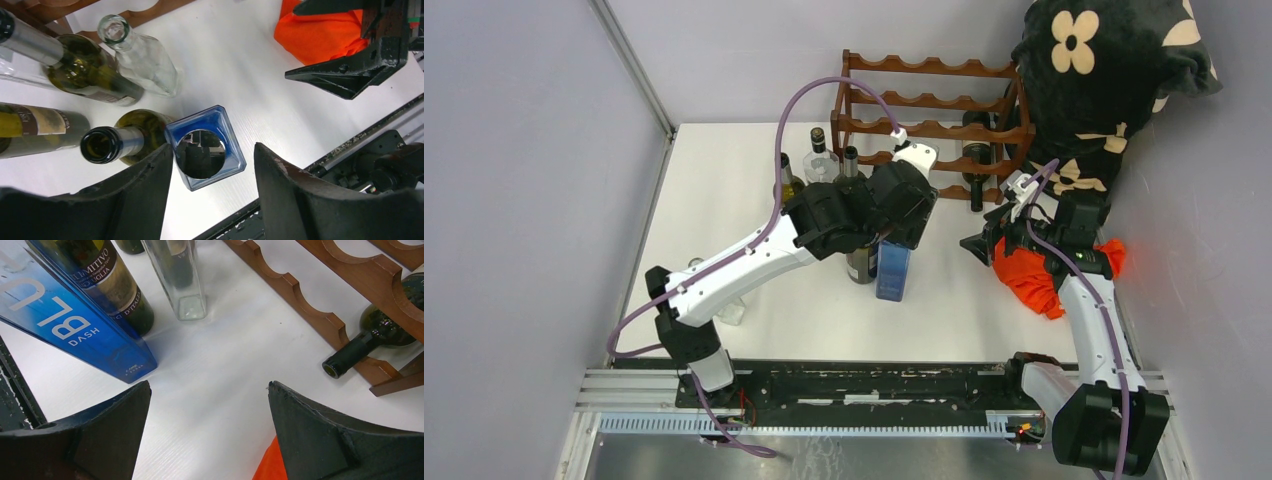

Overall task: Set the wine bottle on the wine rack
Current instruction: Pick up the wine bottle from the center of the board.

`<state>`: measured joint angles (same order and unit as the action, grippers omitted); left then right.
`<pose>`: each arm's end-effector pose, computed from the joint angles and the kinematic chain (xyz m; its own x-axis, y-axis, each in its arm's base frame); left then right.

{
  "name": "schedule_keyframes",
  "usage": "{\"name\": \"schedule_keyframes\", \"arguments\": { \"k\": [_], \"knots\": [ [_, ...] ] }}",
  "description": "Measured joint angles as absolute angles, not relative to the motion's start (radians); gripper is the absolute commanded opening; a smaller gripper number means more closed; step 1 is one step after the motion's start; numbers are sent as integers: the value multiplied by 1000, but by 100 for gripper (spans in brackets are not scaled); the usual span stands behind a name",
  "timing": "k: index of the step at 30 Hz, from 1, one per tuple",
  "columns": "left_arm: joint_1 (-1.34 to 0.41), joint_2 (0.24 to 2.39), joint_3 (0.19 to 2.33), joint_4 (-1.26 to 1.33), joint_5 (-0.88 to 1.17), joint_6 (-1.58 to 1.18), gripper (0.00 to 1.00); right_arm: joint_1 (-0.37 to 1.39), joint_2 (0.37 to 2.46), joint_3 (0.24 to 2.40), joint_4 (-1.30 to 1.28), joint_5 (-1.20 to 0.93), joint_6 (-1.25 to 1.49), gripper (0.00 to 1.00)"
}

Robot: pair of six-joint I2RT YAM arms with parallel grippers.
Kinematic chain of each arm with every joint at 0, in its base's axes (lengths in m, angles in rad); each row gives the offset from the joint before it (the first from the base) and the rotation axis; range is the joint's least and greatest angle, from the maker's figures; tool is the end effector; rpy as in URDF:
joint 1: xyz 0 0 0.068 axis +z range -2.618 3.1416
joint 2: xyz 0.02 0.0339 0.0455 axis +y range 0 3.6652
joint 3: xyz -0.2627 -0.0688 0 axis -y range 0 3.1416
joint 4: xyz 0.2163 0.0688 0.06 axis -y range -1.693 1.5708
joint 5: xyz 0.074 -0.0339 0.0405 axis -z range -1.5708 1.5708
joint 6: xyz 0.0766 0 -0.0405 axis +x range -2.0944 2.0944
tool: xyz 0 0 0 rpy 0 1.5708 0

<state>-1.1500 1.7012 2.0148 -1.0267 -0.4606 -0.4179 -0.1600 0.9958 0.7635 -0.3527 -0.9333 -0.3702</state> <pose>0.1737 -0.3049 0.4045 -0.5203 0.2727 -0.8093 0.5133 0.8572 -0.0412 0.2084 0.0287 0.2765 -0.3032 -0.1692 -0.9378 -0.7254 0.6791 0.1120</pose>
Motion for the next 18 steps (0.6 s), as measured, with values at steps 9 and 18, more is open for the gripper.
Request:
{"name": "schedule_keyframes", "arguments": {
  "k": [9, 18],
  "knots": [
    [-1150, 1707, 2015, -1040, -417, -418, 51, -160, 996, 758, -352, -933, -363, 94],
    [-1150, 1737, 2015, -1077, -419, -418, 49, -160, 996, 757, -352, -933, -363, 93]
  ]
}}
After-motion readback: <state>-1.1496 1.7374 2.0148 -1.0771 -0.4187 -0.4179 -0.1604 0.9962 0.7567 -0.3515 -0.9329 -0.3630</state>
